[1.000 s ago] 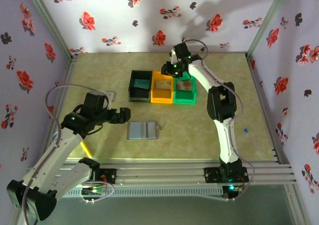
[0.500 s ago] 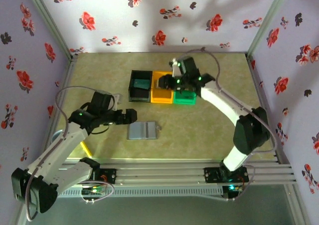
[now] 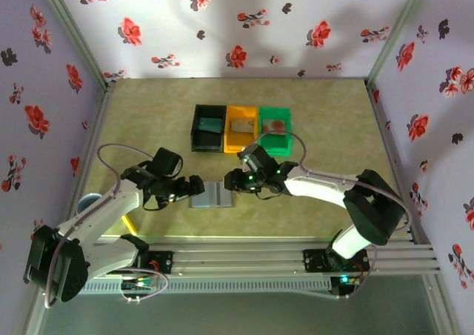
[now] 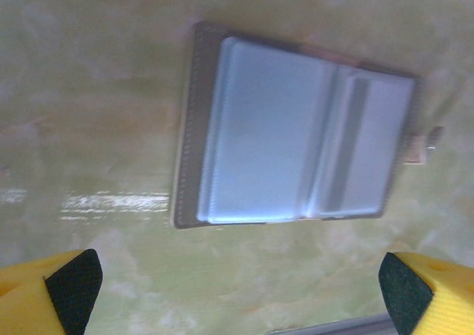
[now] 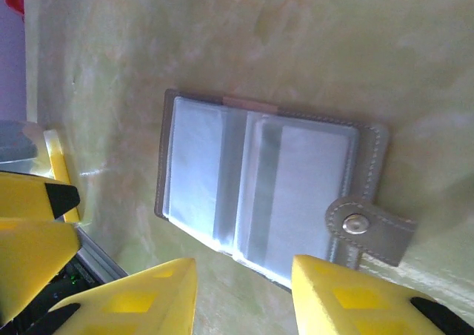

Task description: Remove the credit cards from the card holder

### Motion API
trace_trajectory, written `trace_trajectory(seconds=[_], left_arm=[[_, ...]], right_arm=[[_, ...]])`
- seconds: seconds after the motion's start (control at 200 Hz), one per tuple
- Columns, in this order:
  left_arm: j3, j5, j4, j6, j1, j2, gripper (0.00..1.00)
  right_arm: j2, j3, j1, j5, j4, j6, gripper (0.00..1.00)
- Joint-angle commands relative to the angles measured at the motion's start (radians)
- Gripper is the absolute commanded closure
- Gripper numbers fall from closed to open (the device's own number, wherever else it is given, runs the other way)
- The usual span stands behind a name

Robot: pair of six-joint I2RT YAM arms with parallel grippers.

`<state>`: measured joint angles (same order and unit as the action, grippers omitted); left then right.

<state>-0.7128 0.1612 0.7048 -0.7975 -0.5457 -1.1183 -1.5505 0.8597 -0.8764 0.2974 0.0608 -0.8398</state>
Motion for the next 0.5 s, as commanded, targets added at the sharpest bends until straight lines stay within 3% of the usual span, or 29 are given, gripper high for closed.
trace_trajectory(seconds=[0.0, 0.495], left_arm=[[0.009, -0.098, 0.058, -0.081, -0.022, -0.025, 0.0], [-0.024, -0.15, 0.071, -0.155, -0.115, -0.263, 0.0]], right_arm=[[0.018, -0.031, -0.037, -0.1, -0.069, -0.077, 0.6], [-0.078, -0.045, -0.1, -0.214, -0.084, -0.168, 0.58]])
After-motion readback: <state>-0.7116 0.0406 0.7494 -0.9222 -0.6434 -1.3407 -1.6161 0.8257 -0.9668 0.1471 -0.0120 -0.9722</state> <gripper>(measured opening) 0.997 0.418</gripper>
